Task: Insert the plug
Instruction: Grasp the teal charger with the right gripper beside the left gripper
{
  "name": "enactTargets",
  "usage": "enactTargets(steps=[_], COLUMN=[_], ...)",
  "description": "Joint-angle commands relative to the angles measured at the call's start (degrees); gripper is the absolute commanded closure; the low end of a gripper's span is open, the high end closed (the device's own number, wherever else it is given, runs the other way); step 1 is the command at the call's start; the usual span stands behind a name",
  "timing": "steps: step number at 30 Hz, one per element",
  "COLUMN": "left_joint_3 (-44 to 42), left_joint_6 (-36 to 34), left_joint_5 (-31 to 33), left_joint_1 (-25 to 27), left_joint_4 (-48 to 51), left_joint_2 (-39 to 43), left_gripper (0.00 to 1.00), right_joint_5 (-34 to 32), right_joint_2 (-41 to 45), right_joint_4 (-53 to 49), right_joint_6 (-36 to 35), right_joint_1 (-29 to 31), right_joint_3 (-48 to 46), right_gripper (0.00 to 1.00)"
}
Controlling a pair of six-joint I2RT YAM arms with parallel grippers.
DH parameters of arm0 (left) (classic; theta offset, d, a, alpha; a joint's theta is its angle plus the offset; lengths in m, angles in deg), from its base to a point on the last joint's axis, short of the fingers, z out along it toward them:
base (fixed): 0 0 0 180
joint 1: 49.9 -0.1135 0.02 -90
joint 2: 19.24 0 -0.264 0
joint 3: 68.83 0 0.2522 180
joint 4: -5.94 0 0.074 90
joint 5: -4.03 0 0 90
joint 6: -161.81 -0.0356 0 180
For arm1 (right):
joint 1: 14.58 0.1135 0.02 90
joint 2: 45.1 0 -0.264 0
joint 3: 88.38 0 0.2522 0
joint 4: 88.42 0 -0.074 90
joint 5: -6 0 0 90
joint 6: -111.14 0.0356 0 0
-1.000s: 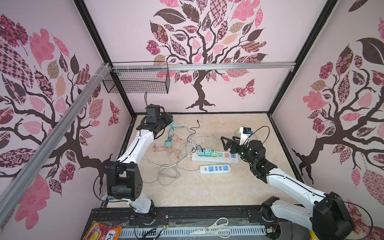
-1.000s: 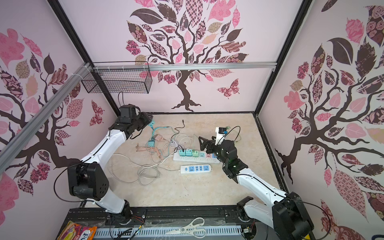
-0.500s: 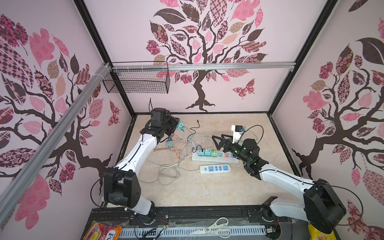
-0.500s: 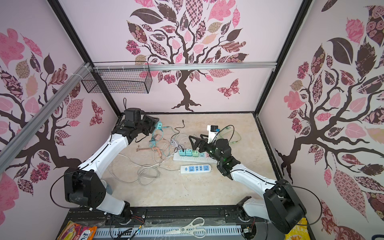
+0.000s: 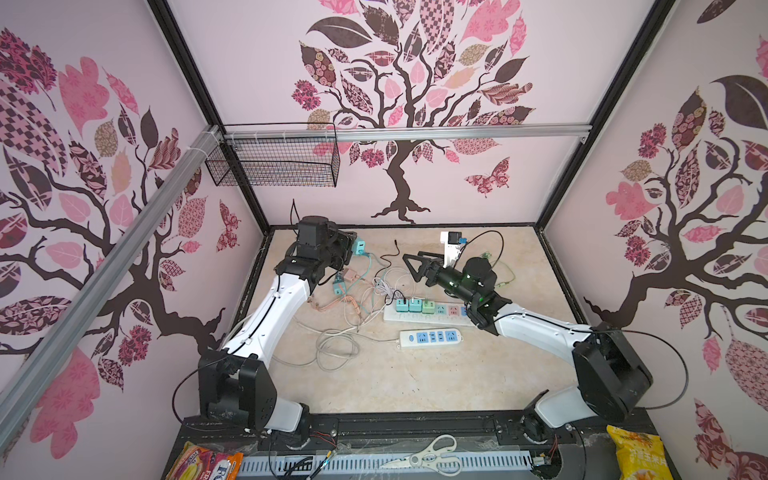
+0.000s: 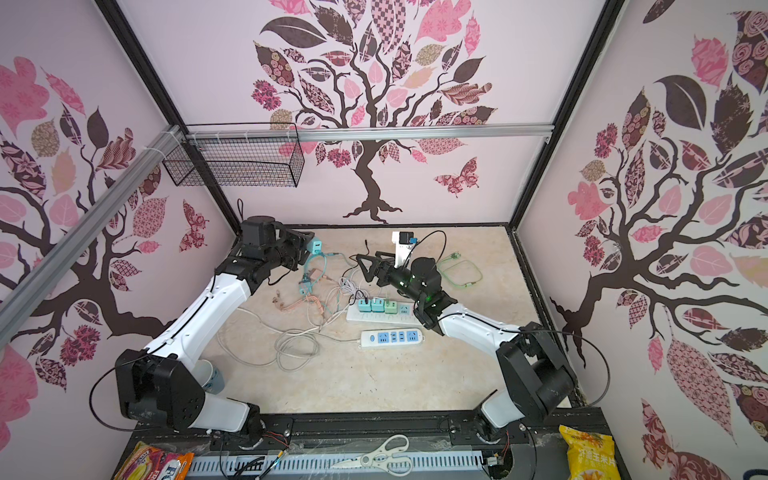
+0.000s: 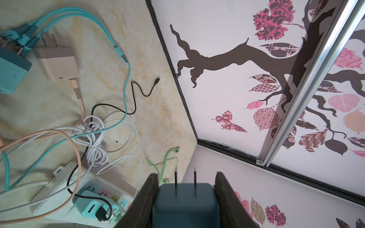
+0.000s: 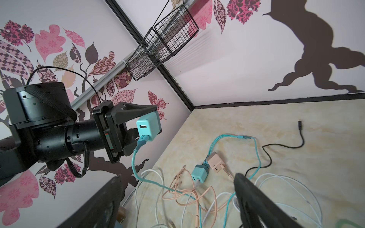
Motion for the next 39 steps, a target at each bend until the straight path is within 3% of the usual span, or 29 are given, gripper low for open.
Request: enactTargets(steps=[1, 4, 14, 20, 39], left_joint_3=[-1.6, -1.2, -1.0, -1.6, -1.1], left_joint_6=[1.1, 0.4, -1.4, -1.8, -1.3], left_joint_5=[-0.3, 0.7, 4.9, 8.4, 9.8], left_joint_1=[0.6, 1.3, 3.9, 5.3, 6.7], left_joint_4=[-2.3, -2.3, -3.2, -3.9, -3.1], left_joint_2=[0.6, 0.7, 2.2, 3.4, 4.0], left_gripper=[1.00, 1.00, 1.00, 1.00, 1.00], right_joint_5=[3.2, -2.0, -0.3, -0.7, -3.0], right_joint_2=[-3.9, -7.1, -15.8, -17.6, -21.6], right_joint_4=[-1.3, -7.3, -12.3, -13.1, -10.8], right_joint_6=[-1.5, -3.1, -4.1, -5.8, -6.3], right_joint_1=[2.3, 4.4, 6.2, 7.7, 8.5], right_joint_3=[6.5, 11.6, 23.4, 25.4, 30.9], right_gripper=[0.11, 0.16, 0.27, 0.35, 0.60])
